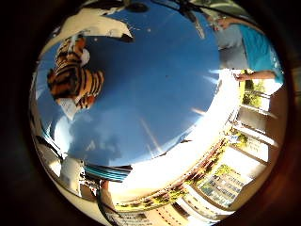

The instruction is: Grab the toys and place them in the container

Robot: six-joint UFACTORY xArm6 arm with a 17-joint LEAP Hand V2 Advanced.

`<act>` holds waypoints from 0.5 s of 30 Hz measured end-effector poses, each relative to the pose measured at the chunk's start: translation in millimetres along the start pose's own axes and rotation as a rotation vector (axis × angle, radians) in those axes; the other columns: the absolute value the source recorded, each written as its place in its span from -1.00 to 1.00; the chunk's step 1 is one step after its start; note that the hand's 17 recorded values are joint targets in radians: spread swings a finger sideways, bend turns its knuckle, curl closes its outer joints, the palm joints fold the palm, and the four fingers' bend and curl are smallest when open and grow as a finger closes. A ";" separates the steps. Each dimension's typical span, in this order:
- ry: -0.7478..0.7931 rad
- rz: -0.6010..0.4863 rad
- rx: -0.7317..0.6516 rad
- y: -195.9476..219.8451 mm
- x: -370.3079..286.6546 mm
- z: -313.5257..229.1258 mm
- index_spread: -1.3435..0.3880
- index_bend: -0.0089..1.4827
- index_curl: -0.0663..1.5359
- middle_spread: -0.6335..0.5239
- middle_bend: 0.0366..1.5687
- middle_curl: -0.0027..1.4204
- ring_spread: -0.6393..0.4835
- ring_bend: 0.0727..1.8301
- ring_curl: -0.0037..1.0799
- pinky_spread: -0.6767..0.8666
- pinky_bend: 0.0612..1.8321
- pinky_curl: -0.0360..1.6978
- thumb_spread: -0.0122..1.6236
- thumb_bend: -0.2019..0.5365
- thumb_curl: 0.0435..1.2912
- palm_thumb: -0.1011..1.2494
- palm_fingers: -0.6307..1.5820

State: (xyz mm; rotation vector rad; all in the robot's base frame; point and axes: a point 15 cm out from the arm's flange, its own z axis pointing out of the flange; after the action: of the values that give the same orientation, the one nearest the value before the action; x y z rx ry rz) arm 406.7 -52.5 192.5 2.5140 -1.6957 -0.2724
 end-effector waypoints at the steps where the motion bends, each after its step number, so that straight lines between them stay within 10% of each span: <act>1: -0.005 0.007 -0.015 -4.9 -2.1 6.5 0.49 -0.80 -0.60 0.30 -0.80 -0.53 0.70 -0.50 -0.41 0.55 -0.08 -0.66 0.35 -0.53 -0.59 -0.23 -0.26; 8: -0.017 -0.004 -0.091 -24.3 -21.6 39.1 0.54 -0.84 -0.64 0.18 -0.69 -0.49 0.69 -0.24 -0.34 0.57 0.05 -0.68 0.35 -0.51 -0.58 -0.18 0.09; 12: -0.005 -0.035 -0.115 -24.9 -30.3 40.9 0.34 -0.73 -0.64 0.04 -0.20 -0.29 0.49 0.04 -0.17 0.46 0.17 -0.62 0.35 -0.47 -0.53 -0.05 0.68; 15: -0.007 -0.046 -0.122 -25.7 -34.8 36.0 0.24 -0.74 -0.64 -0.04 0.06 -0.13 0.34 0.27 0.03 0.41 0.24 -0.56 0.33 -0.35 -0.44 0.17 0.58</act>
State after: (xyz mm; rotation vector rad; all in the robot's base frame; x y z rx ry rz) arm 410.0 -9.8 155.9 2.4691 -1.5736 -0.3762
